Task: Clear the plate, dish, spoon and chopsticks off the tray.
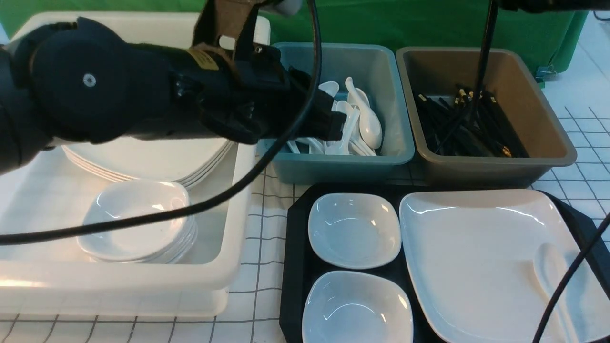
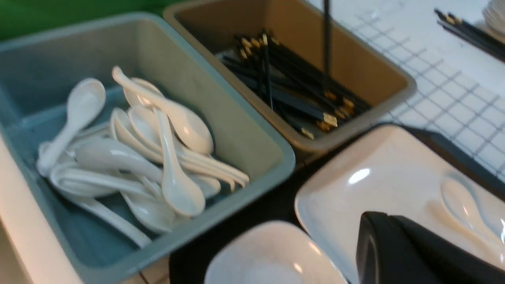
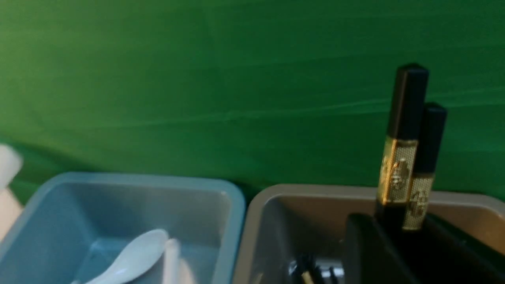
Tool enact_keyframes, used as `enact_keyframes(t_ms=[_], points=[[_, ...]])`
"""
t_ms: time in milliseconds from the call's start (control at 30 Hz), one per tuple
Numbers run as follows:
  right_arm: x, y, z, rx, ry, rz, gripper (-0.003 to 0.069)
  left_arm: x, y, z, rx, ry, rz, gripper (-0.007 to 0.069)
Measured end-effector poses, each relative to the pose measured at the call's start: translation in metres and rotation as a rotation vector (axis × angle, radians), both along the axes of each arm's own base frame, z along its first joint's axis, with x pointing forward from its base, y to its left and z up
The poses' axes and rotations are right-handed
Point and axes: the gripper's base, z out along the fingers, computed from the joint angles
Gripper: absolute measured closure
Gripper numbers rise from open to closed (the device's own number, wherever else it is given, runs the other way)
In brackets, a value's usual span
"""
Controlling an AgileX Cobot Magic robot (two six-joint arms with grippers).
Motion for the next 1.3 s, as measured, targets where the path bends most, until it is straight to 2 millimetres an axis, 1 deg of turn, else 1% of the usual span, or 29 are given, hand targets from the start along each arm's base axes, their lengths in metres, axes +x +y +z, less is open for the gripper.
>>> enact_keyframes(t_ms=[167,233,267,300,333,367,400,467,500,533,567,600,633,667,700,733,767,833,900,967,1000,1033,1100,1133,1167,1200,1233,1300], points=[[0.015,0.0,-0.033,-0.047,0.039,0.003,0.0524,-0.005,0.0,-0.005,0.031,0.059,-0.033,0.062],[0.016,0.0,-0.04,-0.059,0.065,0.014,0.0519,-0.005,0.0,-0.006,0.035,0.066,-0.037,0.062],[0.015,0.001,-0.045,-0.067,0.101,0.03,0.0491,-0.005,0.0,-0.006,0.039,0.068,-0.041,0.062],[0.015,0.001,-0.046,-0.068,0.105,0.032,0.0484,-0.005,0.0,-0.006,0.039,0.068,-0.041,0.062],[0.013,0.002,-0.046,-0.075,0.126,0.044,0.0406,-0.006,-0.001,-0.006,0.034,0.072,-0.04,0.062],[0.012,0.002,-0.046,-0.081,0.136,0.05,0.0375,-0.006,-0.001,-0.006,0.031,0.077,-0.041,0.062],[0.009,0.002,-0.043,-0.091,0.146,0.059,0.0305,-0.006,-0.001,-0.005,0.016,0.086,-0.039,0.062],[0.003,0.0,-0.037,-0.105,0.179,0.076,0.0239,-0.007,-0.001,-0.004,0.001,0.091,-0.037,0.062],[-0.003,-0.002,-0.029,-0.107,0.193,0.086,0.0216,-0.008,-0.001,-0.003,-0.003,0.089,-0.037,0.062],[-0.007,-0.004,-0.024,-0.11,0.214,0.095,0.0211,-0.009,-0.001,-0.002,-0.004,0.085,-0.039,0.062],[-0.01,-0.005,-0.02,-0.111,0.214,0.097,0.0211,-0.009,0.0,-0.001,-0.004,0.085,-0.039,0.062],[-0.026,-0.01,-0.003,-0.123,0.271,0.126,0.0219,-0.01,0.0,0.0,-0.005,0.081,-0.042,0.062],[-0.028,-0.01,-0.001,-0.126,0.278,0.13,0.0225,-0.01,0.0,0.001,-0.005,0.08,-0.042,0.062],[-0.052,-0.015,0.02,-0.146,0.353,0.161,0.0277,-0.012,0.001,0.001,-0.001,0.084,-0.049,0.062],[-0.063,-0.017,0.028,-0.152,0.397,0.17,0.0311,-0.013,0.001,0.001,0.003,0.088,-0.054,0.062],[-0.066,-0.017,0.029,-0.151,0.409,0.171,0.032,-0.013,0.001,0.001,0.004,0.09,-0.055,0.062],[-0.09,-0.021,0.042,-0.174,0.515,0.184,0.041,-0.015,0.001,-0.001,0.017,0.113,-0.071,0.062],[-0.107,-0.024,0.046,-0.174,0.574,0.158,0.0477,-0.017,0.001,-0.003,0.034,0.143,-0.09,0.062],[-0.126,-0.027,0.04,-0.176,0.649,0.132,0.0512,-0.022,0.001,-0.007,0.066,0.186,-0.127,0.062],[-0.145,-0.03,0.017,-0.184,0.755,0.122,0.0496,-0.027,0.002,-0.011,0.116,0.229,-0.171,0.062],[-0.148,-0.03,0.016,-0.183,0.759,0.122,0.0487,-0.028,0.002,-0.012,0.124,0.24,-0.179,0.062],[-0.164,-0.032,-0.005,-0.188,0.838,0.114,0.0434,-0.033,0.003,-0.016,0.161,0.283,-0.21,0.062],[-0.181,-0.035,-0.035,-0.197,0.916,0.098,0.0347,-0.038,0.004,-0.019,0.193,0.328,-0.241,0.062],[-0.182,-0.036,-0.039,-0.197,0.924,0.096,0.0347,-0.038,0.004,-0.019,0.194,0.328,-0.241,0.062],[-0.191,-0.038,-0.061,-0.201,0.963,0.085,0.0278,-0.04,0.004,-0.02,0.211,0.344,-0.258,0.062],[-0.195,-0.038,-0.07,-0.204,0.979,0.082,0.0263,-0.041,0.004,-0.02,0.22,0.344,-0.264,0.062],[-0.204,-0.04,-0.093,-0.201,1.014,0.068,0.0213,-0.045,0.0,-0.021,0.246,0.329,-0.292,0.062],[-0.212,-0.04,-0.112,-0.199,1.037,0.059,0.0186,-0.051,-0.008,-0.023,0.285,0.301,-0.339,0.062]])
